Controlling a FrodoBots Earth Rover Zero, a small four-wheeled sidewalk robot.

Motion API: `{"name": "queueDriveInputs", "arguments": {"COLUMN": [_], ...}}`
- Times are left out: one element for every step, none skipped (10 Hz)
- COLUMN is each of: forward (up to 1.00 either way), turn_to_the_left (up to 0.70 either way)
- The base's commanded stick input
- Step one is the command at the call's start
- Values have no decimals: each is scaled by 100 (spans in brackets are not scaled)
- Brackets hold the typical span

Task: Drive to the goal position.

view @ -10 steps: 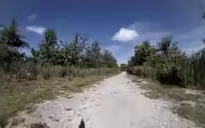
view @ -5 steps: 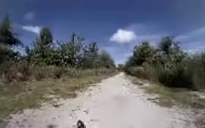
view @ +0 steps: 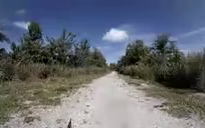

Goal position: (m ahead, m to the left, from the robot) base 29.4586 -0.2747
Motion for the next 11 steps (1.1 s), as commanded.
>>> {"name": "queueDriveInputs", "arguments": {"forward": [85, 85, 85, 85, 85, 85, 85, 85, 85, 85, 85], "turn_to_the_left": [0, 0, 0, 0, 0, 0, 0, -16, -33, -17, 0]}}
